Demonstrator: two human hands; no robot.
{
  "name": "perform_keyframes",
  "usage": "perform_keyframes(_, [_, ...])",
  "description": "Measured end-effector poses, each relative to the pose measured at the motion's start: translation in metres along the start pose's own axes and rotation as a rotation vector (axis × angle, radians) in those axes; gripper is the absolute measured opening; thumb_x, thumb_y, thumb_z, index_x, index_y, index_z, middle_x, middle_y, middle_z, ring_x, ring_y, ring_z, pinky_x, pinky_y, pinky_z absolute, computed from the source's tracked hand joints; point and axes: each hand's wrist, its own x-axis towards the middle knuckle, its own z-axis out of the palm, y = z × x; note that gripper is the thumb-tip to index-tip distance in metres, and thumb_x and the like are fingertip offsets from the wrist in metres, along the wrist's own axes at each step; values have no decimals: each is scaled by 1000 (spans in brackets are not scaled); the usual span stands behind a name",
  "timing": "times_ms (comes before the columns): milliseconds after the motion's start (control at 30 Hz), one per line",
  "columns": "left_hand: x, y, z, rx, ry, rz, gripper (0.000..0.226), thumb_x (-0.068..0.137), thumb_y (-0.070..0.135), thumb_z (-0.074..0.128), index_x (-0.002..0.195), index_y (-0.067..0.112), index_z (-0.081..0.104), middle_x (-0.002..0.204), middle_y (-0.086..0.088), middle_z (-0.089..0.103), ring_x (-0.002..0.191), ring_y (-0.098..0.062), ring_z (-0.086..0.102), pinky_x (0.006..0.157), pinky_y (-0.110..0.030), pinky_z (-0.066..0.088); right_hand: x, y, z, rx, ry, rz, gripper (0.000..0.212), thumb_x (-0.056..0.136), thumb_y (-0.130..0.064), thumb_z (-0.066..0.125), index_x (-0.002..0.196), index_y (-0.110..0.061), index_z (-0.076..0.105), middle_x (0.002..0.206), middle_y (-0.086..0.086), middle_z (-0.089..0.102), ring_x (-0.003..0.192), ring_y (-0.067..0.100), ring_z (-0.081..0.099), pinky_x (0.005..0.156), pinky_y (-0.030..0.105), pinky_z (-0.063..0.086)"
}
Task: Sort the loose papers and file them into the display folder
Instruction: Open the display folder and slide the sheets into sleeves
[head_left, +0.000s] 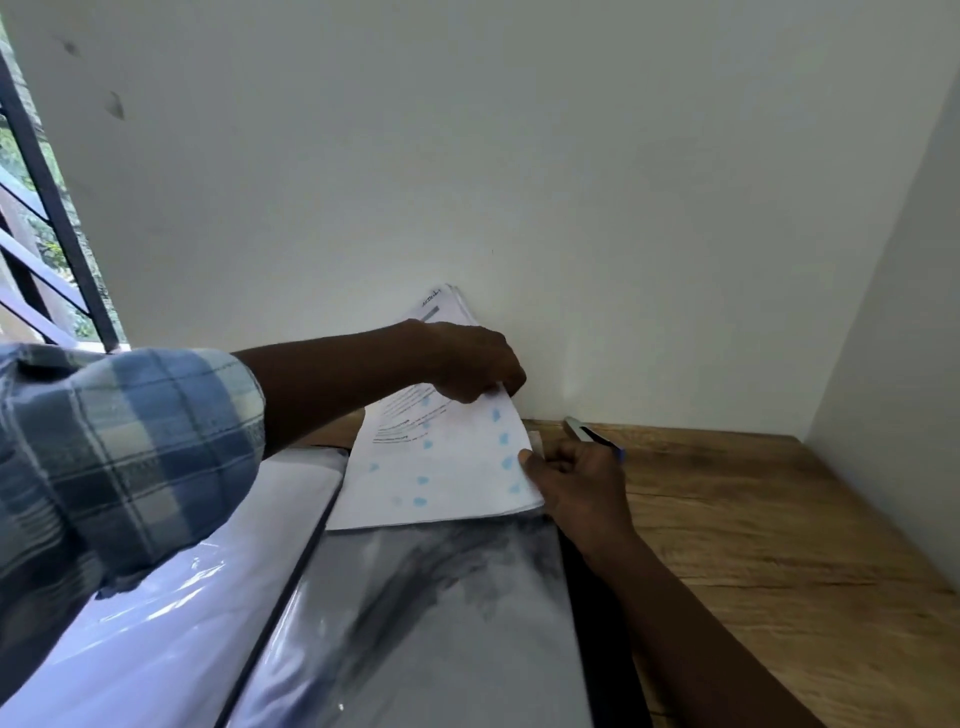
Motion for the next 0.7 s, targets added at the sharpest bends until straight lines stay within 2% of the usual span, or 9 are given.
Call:
perform_keyframes(100, [6,15,1,-115,-33,61,28,98,9,56,121,18,69,116,-4,70,108,-24,62,90,-38,52,2,0,1,-26,24,-9,13,87,-27,80,78,-17,78,74,-5,76,74,14,74,79,43,63])
perform_keyframes(200, [7,32,3,-159,-79,117,37,94,8,58,125,23,70,116,0,71,104,-20,63,89,-34,53,4,1,1,-34,39,-32,16,83,-29,82,72,-20,75,70,-6,74,70,11,71,76,37,60])
perform_keyframes(300, [4,27,-3,-76,-61,79,53,87,3,58,135,27,57,128,-1,56,104,-23,59,80,-34,49,5,3,1,-45,47,-26,14,84,-29,81,75,-20,75,71,-6,74,71,11,72,76,38,61])
perform_keyframes(367, [2,12,-8,18,-51,-10,60,88,2,58,141,29,48,136,-2,45,95,-23,54,72,-36,48,5,3,1,-56,50,-17,13,84,-30,80,76,-20,76,71,-6,75,72,12,72,76,38,61])
perform_keyframes(433, [2,1,-12,93,-63,-60,56,90,2,56,141,26,51,135,-3,45,96,-25,54,73,-36,48,4,2,2,-54,48,-21,13,84,-31,80,76,-20,76,71,-7,75,72,12,72,77,40,61])
perform_keyframes(533, [7,1,-9,101,-104,-66,42,97,4,52,137,17,56,129,-7,55,120,-28,55,78,-29,40,2,2,0,-61,34,-34,12,84,-31,79,79,-20,77,73,-8,75,72,11,72,77,41,62])
perform_keyframes(567, [10,3,-6,91,-120,-62,40,98,4,51,136,15,57,128,-8,58,122,-28,55,78,-29,39,2,1,0,-66,31,-36,13,84,-32,79,79,-20,77,73,-8,75,72,10,72,77,41,62])
perform_keyframes(700, [14,28,0,10,-165,54,36,91,2,52,121,16,66,111,-9,67,104,-28,62,74,-30,44,2,-1,0,-86,34,-57,19,84,-32,79,71,-19,74,68,-6,73,69,11,70,74,38,60])
